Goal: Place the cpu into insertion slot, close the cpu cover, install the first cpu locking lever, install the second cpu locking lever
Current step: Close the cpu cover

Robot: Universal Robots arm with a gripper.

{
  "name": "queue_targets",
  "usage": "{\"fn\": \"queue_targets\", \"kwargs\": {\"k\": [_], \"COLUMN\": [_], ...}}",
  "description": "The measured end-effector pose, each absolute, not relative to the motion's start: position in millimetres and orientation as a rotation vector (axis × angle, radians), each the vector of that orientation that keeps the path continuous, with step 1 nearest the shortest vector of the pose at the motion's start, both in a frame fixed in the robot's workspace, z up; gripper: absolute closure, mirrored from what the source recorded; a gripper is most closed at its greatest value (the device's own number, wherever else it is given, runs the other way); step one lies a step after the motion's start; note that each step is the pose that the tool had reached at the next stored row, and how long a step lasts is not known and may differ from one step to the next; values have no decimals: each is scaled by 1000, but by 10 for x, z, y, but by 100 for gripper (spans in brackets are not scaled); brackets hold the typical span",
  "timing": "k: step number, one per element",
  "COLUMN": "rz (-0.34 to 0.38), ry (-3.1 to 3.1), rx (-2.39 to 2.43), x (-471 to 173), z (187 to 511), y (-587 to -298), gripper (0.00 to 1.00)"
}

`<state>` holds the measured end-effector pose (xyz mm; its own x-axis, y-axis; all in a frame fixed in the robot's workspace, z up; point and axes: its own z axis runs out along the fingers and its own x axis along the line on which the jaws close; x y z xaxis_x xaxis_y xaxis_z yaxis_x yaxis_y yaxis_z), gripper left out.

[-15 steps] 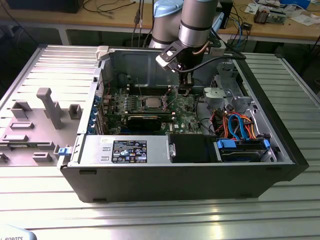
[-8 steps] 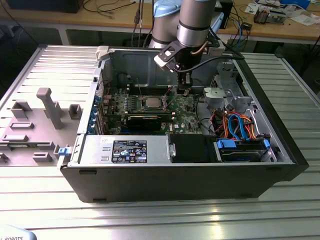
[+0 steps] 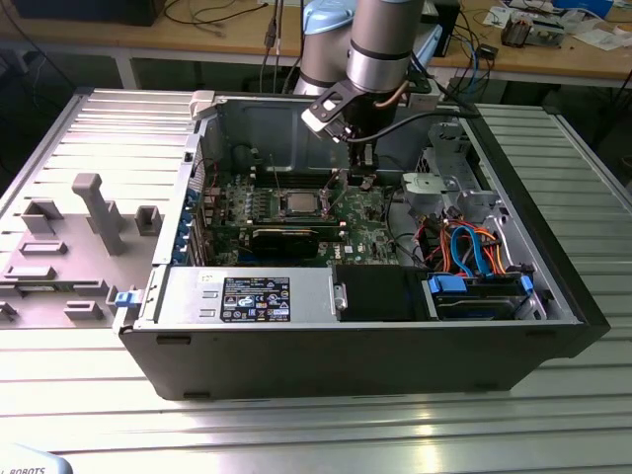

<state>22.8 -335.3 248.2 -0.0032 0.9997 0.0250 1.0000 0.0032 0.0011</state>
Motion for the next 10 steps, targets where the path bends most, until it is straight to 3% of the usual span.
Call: {"fn": "queue_targets", "kwargs": {"k": [10], "rz": [-29], "ry": [-2213], "rx": [-2206], "x": [190], "z": [2482], "y": [-3353], "gripper": [89]}}
